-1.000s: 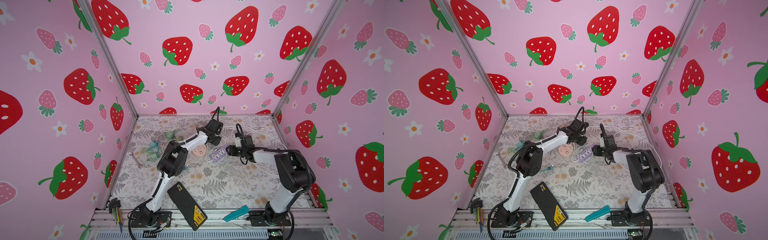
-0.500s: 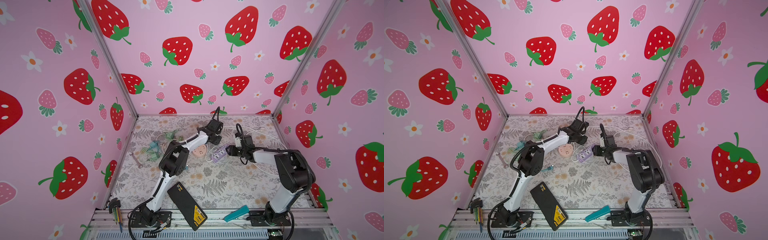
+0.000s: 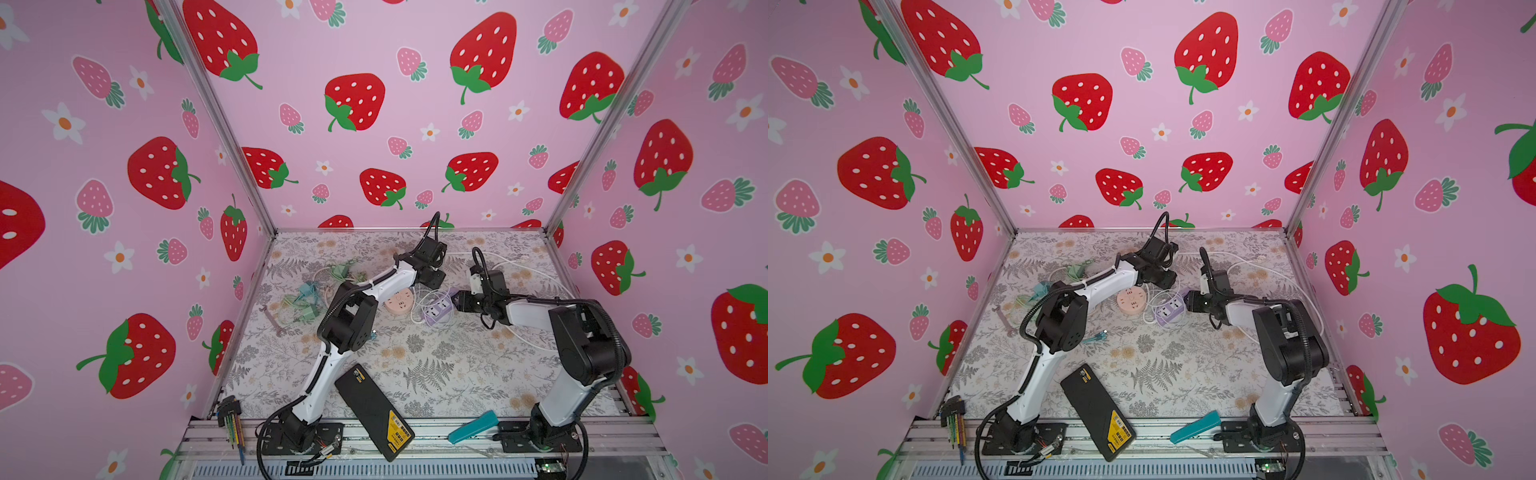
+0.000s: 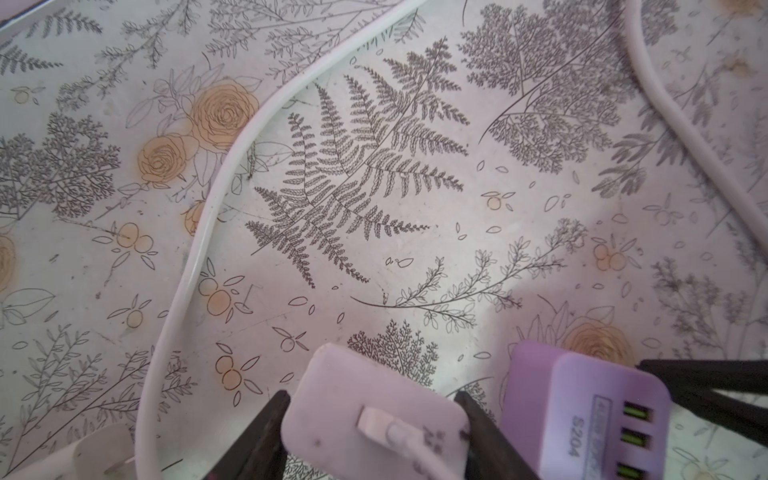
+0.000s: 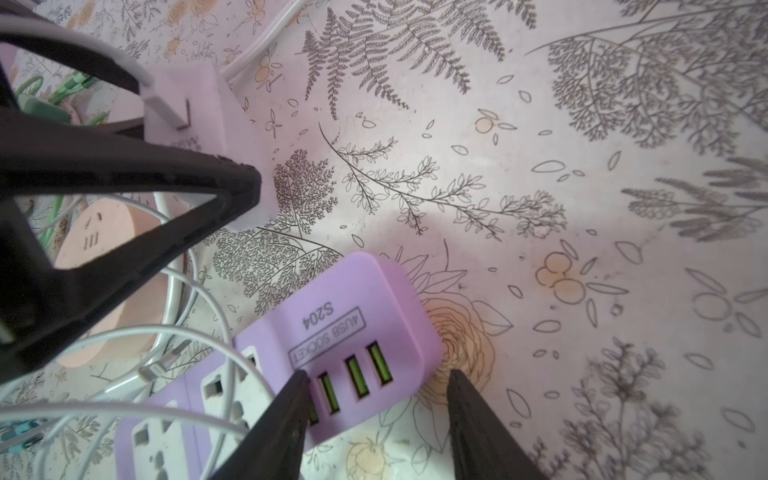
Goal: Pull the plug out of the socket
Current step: 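Carry the white charger with the left gripper and lower it beside the strip, then open the left gripper and lift it away from the charger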
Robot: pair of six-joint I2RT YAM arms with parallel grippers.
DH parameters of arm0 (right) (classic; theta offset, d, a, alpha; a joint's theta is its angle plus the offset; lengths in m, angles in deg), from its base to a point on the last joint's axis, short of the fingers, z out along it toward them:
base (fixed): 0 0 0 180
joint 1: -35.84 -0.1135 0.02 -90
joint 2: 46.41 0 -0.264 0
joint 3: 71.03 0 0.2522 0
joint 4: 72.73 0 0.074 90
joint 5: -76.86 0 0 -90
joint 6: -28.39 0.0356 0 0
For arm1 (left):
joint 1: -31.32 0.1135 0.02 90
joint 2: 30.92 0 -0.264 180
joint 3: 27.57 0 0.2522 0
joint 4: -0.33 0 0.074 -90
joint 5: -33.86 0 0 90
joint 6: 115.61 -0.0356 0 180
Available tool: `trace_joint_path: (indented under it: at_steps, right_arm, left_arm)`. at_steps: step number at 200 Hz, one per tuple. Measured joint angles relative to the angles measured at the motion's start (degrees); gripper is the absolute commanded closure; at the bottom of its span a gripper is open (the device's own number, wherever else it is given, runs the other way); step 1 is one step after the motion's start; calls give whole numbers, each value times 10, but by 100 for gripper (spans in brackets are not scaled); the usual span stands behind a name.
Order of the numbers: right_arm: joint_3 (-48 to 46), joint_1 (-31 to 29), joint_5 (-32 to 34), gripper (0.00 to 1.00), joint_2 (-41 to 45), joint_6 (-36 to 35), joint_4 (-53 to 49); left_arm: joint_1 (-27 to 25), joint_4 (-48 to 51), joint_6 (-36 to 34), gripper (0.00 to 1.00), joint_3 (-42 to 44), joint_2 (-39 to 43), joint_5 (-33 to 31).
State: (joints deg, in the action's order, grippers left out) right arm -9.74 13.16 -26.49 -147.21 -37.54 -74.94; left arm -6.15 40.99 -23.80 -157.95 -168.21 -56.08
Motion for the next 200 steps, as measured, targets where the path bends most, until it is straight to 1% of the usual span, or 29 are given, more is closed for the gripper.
trace_joint_path:
  at_steps: [87, 134, 161, 200]
  right_arm:
    - [0, 0, 0, 45, 0, 0, 0]
    - [0, 0, 0, 45, 0, 0, 0]
    - [0, 0, 0, 45, 0, 0, 1]
    - [-1, -1, 2, 45, 1, 0, 7]
  left_arm:
    - [1, 3, 0, 38, 0, 0, 1]
    - [1, 29, 0, 37, 0, 12, 10]
    - [1, 47, 0, 37, 0, 54, 11]
    - [1, 45, 0, 37, 4, 166, 19]
